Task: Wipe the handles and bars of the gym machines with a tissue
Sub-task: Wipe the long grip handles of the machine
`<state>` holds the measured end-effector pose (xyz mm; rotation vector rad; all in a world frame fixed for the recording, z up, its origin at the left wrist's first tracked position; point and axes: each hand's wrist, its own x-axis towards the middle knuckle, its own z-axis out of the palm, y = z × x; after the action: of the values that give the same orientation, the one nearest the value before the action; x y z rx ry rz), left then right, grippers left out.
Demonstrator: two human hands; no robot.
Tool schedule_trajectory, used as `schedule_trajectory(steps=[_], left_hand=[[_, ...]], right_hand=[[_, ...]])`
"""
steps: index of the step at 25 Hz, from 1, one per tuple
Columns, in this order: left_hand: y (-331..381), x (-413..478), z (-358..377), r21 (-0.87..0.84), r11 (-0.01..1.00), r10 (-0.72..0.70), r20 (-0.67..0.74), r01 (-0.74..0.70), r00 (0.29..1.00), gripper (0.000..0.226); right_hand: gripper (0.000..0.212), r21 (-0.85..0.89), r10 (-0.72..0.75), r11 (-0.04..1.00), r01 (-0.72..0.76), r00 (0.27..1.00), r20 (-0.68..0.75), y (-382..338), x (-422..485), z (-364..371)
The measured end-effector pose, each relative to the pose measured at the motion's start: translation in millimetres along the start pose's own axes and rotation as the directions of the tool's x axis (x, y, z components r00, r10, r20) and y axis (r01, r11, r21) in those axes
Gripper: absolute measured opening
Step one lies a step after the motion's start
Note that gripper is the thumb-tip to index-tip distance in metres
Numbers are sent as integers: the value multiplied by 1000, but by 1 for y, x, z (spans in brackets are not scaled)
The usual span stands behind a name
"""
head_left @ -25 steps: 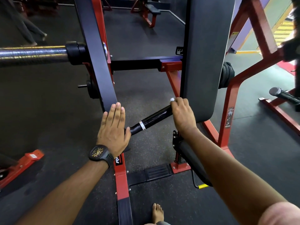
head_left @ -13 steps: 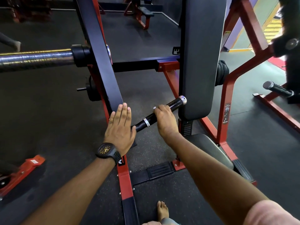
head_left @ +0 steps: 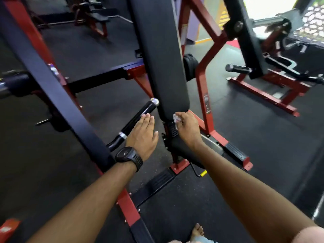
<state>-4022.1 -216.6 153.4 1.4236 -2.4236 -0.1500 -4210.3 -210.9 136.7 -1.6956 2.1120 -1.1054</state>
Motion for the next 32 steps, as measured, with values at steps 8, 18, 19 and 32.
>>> schedule_trajectory(steps=[8, 18, 19, 32], left_hand=[[204, 134, 73, -43, 905, 425, 57, -423, 903, 60], [473, 273, 185, -184, 703, 709, 103, -687, 697, 56], [490, 286, 197, -191, 695, 717, 109, -693, 689, 55], [786, 572, 343, -216, 650, 760, 171, -728, 627, 51]], right_hand=[[11, 122, 267, 961, -248, 947, -179, 164, 47, -167], [14, 229, 486, 874, -429, 745, -457, 360, 72, -378], [14, 249, 513, 858, -449, 734, -444, 381, 75, -386], [16, 398, 711, 702, -590, 553, -434, 677, 271, -573]])
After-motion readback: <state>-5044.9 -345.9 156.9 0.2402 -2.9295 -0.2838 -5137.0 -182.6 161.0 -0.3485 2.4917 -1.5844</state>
